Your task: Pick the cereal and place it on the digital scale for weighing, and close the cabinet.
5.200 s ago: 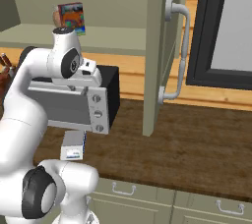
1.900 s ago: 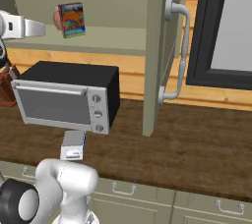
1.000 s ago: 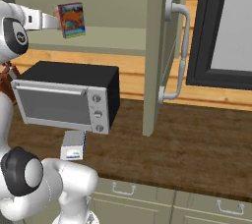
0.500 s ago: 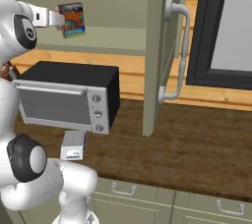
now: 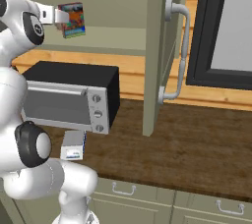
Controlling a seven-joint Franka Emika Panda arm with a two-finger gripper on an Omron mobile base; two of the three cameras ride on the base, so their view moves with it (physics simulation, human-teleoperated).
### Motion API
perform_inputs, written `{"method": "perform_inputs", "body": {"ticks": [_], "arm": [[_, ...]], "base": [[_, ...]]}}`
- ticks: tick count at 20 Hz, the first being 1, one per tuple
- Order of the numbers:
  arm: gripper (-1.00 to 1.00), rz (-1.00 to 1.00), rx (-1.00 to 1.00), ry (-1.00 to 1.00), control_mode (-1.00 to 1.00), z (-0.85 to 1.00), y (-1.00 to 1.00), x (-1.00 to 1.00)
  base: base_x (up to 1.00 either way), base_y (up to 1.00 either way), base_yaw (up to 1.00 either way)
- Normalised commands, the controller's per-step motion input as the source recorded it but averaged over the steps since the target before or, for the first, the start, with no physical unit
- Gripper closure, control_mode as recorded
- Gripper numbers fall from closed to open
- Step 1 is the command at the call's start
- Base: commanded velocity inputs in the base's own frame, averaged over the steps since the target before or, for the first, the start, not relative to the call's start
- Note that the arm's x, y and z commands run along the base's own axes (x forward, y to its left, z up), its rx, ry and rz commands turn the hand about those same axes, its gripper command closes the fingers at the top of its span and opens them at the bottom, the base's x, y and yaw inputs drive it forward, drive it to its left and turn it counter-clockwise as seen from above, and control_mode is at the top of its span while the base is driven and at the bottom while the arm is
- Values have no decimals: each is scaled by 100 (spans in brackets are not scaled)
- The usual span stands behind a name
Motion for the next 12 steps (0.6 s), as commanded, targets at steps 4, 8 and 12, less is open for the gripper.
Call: {"method": "perform_inputs", "body": {"ticks": [4, 8, 12], "arm": [[-100, 0, -4, 0, -100, 0, 29, 2], [-100, 0, -2, 0, -100, 0, 19, 23], [-100, 0, -1, 0, -100, 0, 12, 44]], "base": [[0, 0, 0], [0, 0, 0], [0, 0, 0]]}}
